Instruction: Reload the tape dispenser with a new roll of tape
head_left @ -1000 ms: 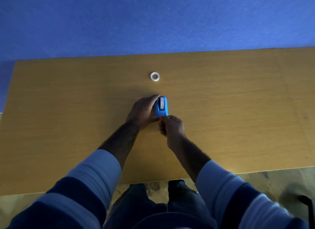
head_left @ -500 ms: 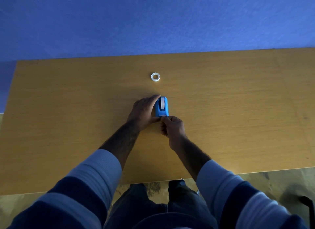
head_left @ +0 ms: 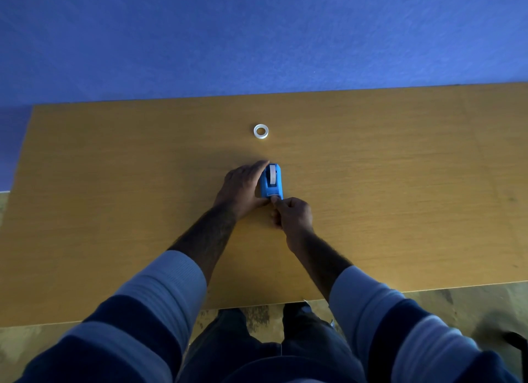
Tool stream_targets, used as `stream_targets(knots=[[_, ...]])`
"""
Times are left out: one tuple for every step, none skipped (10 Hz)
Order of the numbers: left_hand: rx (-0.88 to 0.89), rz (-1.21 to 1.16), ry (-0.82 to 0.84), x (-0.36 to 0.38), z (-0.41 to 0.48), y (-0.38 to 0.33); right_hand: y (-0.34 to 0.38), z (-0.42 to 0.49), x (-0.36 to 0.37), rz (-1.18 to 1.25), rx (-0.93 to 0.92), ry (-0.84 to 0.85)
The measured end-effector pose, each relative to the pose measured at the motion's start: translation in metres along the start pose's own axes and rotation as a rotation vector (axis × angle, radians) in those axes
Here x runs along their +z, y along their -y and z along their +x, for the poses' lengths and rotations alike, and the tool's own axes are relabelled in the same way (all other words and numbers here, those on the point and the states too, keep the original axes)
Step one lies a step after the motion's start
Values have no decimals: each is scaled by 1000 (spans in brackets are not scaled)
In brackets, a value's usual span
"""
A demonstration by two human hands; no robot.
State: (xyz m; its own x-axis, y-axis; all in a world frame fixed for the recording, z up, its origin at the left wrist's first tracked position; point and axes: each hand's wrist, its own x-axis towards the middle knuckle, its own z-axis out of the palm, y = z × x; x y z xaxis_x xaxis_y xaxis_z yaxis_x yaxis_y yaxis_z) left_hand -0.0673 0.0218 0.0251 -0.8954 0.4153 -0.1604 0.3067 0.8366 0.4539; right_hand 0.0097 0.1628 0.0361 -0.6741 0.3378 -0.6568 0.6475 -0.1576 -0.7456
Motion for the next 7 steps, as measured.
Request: stream_targets(knots=[[-4,11,-8,1,0,-1,-1,2,-3,-62,-20,-16],[-9,13,3,1,0,-1,-3,8,-6,-193,-75,-45],[-16,17,11,0,0,-1,-4,11,-7,-266,-83,-60],[-23,30,30,-1,-1,-2,-5,14,-7,-378,-113,-66],[-14,43,50,-3,-2,-3,-5,15,-8,-461,-146,-34],[-19,57,75,-6,-7,7,0,18,-15,-622,-208,-14],[-39,102,67,-9,-14,15,6,19,-23,-755,-275,-65]])
